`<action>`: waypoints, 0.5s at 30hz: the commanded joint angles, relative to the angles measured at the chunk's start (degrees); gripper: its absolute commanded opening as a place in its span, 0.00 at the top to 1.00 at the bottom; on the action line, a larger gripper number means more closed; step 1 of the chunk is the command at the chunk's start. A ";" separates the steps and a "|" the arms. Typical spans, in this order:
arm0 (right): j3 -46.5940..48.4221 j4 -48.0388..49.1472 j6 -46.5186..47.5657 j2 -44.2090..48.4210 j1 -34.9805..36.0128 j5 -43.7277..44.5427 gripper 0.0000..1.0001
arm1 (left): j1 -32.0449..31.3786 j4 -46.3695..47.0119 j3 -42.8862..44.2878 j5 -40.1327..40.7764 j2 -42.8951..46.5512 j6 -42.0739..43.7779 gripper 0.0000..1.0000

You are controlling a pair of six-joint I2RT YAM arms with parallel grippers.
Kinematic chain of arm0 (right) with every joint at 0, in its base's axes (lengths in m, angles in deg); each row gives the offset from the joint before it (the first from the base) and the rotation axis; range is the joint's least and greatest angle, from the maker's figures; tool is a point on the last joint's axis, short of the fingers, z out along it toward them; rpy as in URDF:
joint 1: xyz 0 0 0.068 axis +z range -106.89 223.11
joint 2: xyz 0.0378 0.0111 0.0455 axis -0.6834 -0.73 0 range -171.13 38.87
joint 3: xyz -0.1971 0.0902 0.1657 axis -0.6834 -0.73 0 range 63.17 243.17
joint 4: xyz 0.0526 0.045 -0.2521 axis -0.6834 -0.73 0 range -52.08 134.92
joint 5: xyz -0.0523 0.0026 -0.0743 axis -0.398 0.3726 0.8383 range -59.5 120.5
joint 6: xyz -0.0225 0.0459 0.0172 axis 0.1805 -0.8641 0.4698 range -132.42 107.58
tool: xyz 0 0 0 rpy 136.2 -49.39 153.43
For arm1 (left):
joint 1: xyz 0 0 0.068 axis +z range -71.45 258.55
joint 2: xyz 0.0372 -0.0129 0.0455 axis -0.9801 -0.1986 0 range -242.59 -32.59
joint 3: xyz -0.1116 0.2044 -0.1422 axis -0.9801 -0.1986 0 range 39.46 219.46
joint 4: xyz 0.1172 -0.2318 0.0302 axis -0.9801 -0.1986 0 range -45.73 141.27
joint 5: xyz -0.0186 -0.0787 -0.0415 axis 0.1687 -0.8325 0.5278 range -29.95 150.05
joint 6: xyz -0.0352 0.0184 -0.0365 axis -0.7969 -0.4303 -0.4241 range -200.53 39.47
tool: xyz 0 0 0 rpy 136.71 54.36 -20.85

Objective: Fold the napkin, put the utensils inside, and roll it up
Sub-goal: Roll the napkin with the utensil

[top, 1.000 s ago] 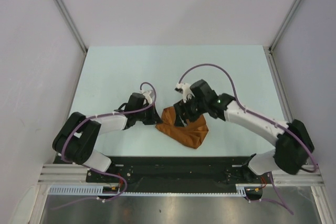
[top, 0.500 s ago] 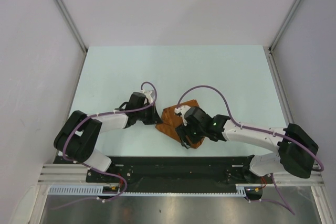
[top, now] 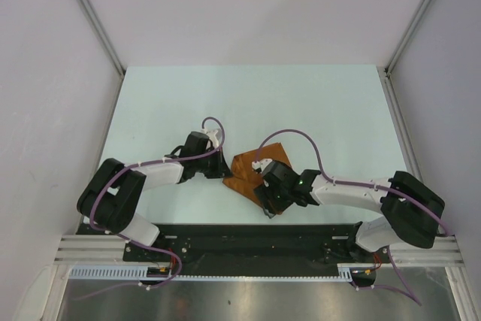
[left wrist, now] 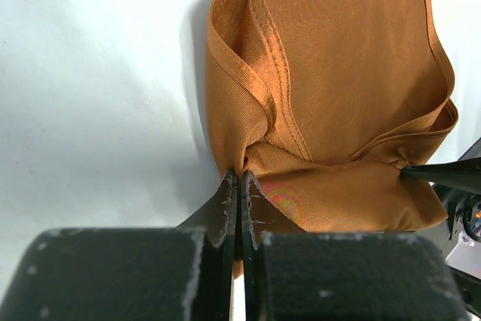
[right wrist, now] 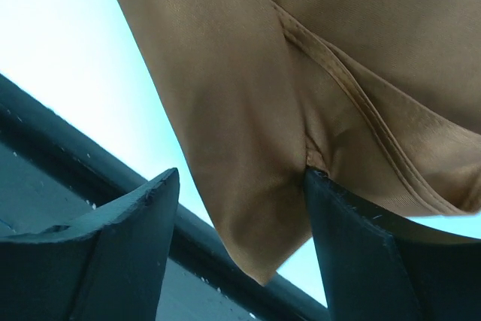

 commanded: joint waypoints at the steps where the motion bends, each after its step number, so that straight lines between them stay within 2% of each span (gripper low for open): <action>1: -1.22 1.40 -2.02 -2.85 0.34 0.68 0.31 | -0.22 -2.01 1.51 -0.17 -0.45 1.26 1.00; 3: -1.13 2.29 -1.84 -3.82 0.26 -0.47 0.34 | -0.14 -2.10 1.69 -0.26 -0.45 1.26 1.00; 4: -0.96 2.46 -1.67 -4.26 0.26 -0.38 0.46 | -0.22 -2.10 1.69 -0.26 -0.45 1.26 1.00; 7: -0.69 2.20 -1.67 -5.58 -0.71 -5.03 0.59 | 0.13 -2.62 2.13 -0.26 -0.63 1.61 1.00; 11: -1.39 2.28 -1.49 -6.11 -2.90 -14.32 0.66 | 0.83 -3.41 2.56 -0.35 -0.63 2.05 1.00; 13: -2.01 2.73 -1.40 -6.37 -4.57 -19.86 0.66 | 1.62 -3.76 2.74 -0.61 -0.63 2.22 1.00; 15: -2.10 2.64 -1.32 -6.55 -6.33 -21.82 0.64 | 2.15 -3.94 2.92 -1.22 -0.80 2.40 1.00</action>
